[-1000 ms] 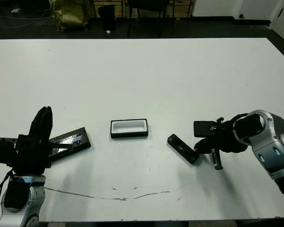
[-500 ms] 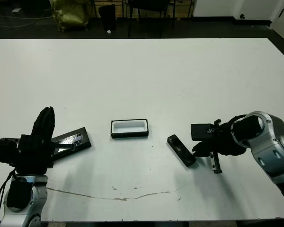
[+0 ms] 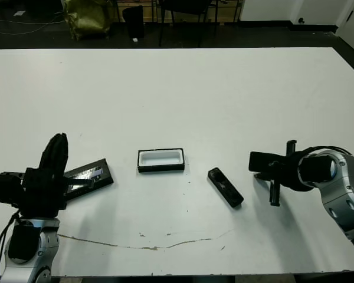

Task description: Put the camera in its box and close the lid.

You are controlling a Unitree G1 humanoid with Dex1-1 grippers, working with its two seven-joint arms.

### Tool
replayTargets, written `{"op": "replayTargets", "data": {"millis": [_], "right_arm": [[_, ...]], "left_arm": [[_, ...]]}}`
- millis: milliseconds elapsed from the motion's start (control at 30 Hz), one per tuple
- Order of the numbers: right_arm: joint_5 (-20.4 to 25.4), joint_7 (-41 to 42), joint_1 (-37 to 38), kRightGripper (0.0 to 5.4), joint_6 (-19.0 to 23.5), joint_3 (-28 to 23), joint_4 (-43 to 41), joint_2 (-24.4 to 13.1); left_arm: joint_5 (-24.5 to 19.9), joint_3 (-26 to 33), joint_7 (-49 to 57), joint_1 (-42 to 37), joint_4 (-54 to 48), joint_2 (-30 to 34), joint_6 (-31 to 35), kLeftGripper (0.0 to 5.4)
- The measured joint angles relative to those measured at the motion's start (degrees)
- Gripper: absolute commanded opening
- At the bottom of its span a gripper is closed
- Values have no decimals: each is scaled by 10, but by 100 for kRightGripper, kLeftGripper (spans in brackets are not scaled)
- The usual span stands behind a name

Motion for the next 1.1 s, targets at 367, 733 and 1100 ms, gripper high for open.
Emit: {"op": "replayTargets", "data": {"millis": [367, 733, 1100], "right_arm": [[242, -146, 119, 0, -41, -269, -202, 151], [408, -234, 241, 0, 18, -308, -290, 230], [251, -333, 342, 38, 26, -239, -375, 226]], "left_arm": [[0, 4, -4, 8, 4, -1, -17, 3], [-1, 5, -4, 20, 0, -1, -9, 3], [-4, 17, -11, 21, 1, 1, -15, 0]]}}
